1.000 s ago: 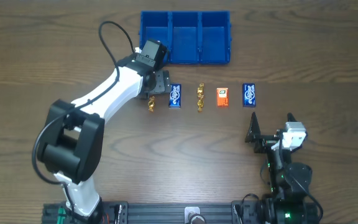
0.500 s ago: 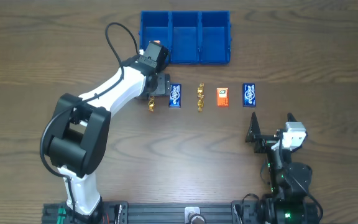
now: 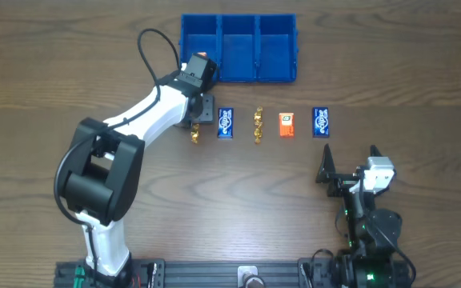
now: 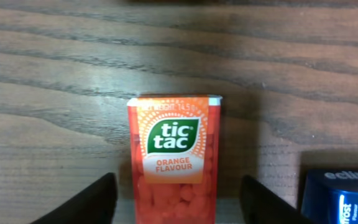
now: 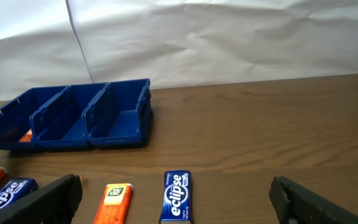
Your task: Sort Candies Into Trays
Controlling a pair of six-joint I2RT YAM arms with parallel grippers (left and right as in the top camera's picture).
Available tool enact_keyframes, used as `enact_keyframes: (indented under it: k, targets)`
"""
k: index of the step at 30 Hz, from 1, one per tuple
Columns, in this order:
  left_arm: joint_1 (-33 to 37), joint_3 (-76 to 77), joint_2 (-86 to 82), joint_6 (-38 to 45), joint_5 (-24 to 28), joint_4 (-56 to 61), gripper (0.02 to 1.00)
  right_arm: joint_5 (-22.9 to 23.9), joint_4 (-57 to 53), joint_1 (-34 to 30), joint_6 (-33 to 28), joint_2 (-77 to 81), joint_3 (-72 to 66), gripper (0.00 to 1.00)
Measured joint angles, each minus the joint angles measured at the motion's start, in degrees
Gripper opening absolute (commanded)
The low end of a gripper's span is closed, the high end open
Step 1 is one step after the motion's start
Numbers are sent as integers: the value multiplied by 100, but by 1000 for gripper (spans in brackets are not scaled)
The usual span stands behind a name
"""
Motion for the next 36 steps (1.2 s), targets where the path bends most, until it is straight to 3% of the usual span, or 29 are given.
enact_keyframes:
  k: [11,15,20,25,36]
  targets:
    - [0,0,33,0,83,7,294,0,0,0,0,0,0,1000]
    - [0,0,33,7,81,17,253,0,0,0,0,0,0,998]
    - [-4,13,31,-2,83,-44,240,0,0,0,0,0,0,998]
    - [-125,334,-133,-127,101,-979,233,0,0,0,0,0,0,1000]
    - [-271,2260,-1311,-192,-269,-1749,240,0,0,0,0,0,0,1000]
